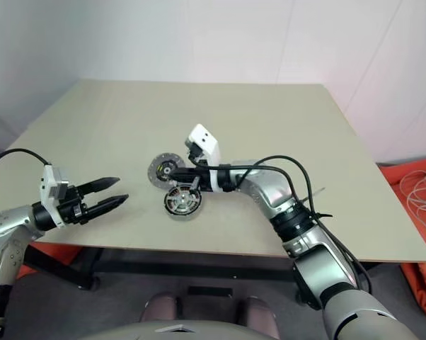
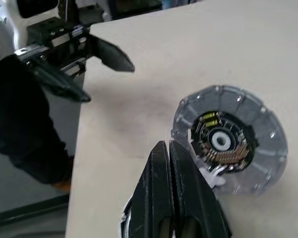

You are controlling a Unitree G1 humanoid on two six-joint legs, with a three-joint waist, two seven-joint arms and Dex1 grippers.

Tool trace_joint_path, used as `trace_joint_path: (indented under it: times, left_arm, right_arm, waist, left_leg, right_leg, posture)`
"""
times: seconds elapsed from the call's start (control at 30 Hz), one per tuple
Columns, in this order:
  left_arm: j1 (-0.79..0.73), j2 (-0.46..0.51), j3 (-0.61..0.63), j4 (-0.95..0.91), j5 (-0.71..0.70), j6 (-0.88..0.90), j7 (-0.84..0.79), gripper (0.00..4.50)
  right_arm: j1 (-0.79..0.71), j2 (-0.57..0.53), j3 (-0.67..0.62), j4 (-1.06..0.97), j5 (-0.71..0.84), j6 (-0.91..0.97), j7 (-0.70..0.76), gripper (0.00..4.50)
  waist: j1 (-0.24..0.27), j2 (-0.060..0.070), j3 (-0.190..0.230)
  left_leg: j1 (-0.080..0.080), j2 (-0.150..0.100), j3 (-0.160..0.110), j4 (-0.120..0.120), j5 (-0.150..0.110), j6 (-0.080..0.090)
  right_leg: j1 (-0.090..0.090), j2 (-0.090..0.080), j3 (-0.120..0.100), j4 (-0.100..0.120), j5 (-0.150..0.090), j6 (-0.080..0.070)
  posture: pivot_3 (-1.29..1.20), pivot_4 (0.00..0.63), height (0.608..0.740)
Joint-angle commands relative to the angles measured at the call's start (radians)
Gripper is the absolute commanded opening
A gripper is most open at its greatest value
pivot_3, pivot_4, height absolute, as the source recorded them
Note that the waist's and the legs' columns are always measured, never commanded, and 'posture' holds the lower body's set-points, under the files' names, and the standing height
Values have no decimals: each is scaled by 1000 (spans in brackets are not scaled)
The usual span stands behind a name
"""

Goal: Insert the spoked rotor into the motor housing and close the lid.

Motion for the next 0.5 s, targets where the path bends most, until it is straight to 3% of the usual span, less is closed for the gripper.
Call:
trace_joint_path:
  times: [0.03, 0.17, 0.5]
  left_arm:
    - [-9, 9, 16, -22, -5, -16, 3, 3340]
    - [-1, 7, 18, -30, -6, -14, 9, 3340]
    - [-2, 7, 15, -40, -10, -8, 18, 3340]
  right_arm:
    - [-6, 19, 20, 55, -70, -61, 46, 46]
    - [36, 16, 84, 149, -146, -85, 142, 46]
    - [-46, 82, 47, 375, -241, -150, 201, 46]
  waist:
    - [-4, 0, 0]
    - [-6, 0, 0]
    - [-9, 0, 0]
  left_leg:
    - [0, 0, 0, 0, 0, 0]
    - [1, 0, 0, 0, 0, 0]
    - [11, 1, 0, 0, 0, -1]
  right_leg:
    - [0, 0, 0, 0, 0, 0]
    - [1, 0, 0, 0, 0, 0]
    - [9, 0, 0, 2, 0, -1]
  posture:
    - [0, 0, 740]
    - [0, 0, 740]
    - [0, 0, 740]
